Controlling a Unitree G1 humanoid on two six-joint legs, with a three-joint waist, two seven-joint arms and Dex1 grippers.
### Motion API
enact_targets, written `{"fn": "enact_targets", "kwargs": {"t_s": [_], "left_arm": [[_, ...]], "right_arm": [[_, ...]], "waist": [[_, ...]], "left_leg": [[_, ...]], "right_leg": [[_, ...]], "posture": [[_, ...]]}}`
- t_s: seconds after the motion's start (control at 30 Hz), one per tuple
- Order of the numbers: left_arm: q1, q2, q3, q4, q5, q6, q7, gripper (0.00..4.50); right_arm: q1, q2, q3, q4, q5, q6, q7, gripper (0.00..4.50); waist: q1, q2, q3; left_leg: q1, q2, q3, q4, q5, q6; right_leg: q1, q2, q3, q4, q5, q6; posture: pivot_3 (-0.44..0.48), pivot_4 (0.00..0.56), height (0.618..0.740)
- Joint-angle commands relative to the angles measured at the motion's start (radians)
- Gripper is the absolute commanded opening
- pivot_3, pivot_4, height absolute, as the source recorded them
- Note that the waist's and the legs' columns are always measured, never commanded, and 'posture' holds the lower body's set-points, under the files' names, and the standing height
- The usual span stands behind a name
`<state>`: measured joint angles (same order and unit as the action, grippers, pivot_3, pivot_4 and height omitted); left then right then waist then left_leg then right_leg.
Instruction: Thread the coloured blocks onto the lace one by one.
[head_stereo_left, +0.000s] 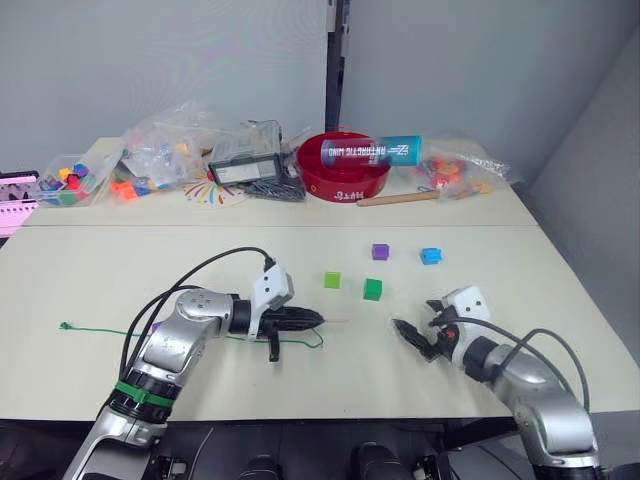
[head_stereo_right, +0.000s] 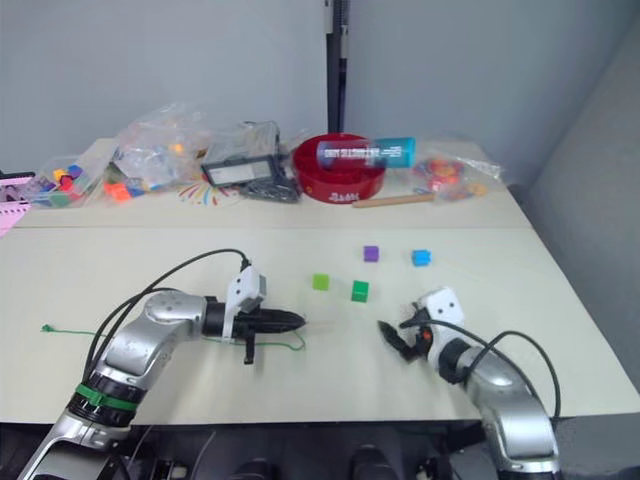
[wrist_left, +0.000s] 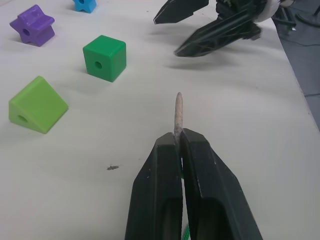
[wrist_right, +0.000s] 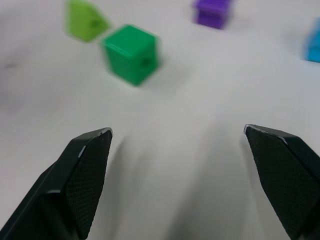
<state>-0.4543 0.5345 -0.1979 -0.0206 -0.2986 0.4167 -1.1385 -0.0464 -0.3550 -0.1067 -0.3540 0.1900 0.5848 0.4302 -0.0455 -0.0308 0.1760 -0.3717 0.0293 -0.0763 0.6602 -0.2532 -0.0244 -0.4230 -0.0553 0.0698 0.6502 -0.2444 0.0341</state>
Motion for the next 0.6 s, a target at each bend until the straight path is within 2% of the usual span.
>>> {"fn": "enact_targets", "kwargs": {"t_s": [0.03,0.13,0.23,0.4,0.6], "left_arm": [[0.008,-0.003,0.01,-0.01,-0.007,-0.02,0.008,0.0],[0.023,-0.001,-0.001,-0.019,0.001,-0.024,0.013,0.0],[0.029,-0.002,-0.007,-0.023,0.004,-0.024,0.017,0.0],[0.031,-0.003,-0.009,-0.026,0.004,-0.026,0.025,0.0],[0.041,0.002,-0.007,-0.031,0.005,-0.03,0.031,0.0]], "right_arm": [[-0.016,0.08,0.025,0.022,-0.094,-0.084,-0.169,4.46],[-0.063,0.163,0.054,0.093,-0.166,-0.154,-0.293,4.46],[-0.173,0.206,0.042,0.268,-0.235,-0.226,-0.425,4.46],[-0.328,0.191,0.007,0.533,-0.248,-0.353,-0.498,4.46],[-0.507,0.131,-0.033,0.839,-0.218,-0.481,-0.51,4.46]], "waist": [[0.0,0.0,0.0],[-0.001,0.0,0.0],[-0.002,0.0,0.0],[0.0,0.0,0.0],[-0.001,0.0,0.0]], "left_leg": [[0.0,0.0,0.0,0.0,0.0,0.0],[0.0,0.0,0.0,0.0,0.0,0.0],[0.0,0.0,0.0,0.0,0.0,0.0],[0.0,0.0,0.0,0.0,0.001,-0.001],[0.0,0.0,0.0,-0.001,0.001,-0.001]], "right_leg": [[0.0,0.0,0.0,0.0,0.0,0.0],[0.0,0.0,0.0,0.0,0.0,0.0],[0.0,0.0,0.0,0.0,0.0,0.0],[0.0,0.0,0.0,-0.001,0.001,0.0],[0.0,0.0,0.0,-0.001,0.002,0.0]], "posture": [[0.0,0.15,0.731],[0.0,0.15,0.731],[0.0,0.15,0.731],[0.0,0.15,0.731],[0.0,0.15,0.731]]}}
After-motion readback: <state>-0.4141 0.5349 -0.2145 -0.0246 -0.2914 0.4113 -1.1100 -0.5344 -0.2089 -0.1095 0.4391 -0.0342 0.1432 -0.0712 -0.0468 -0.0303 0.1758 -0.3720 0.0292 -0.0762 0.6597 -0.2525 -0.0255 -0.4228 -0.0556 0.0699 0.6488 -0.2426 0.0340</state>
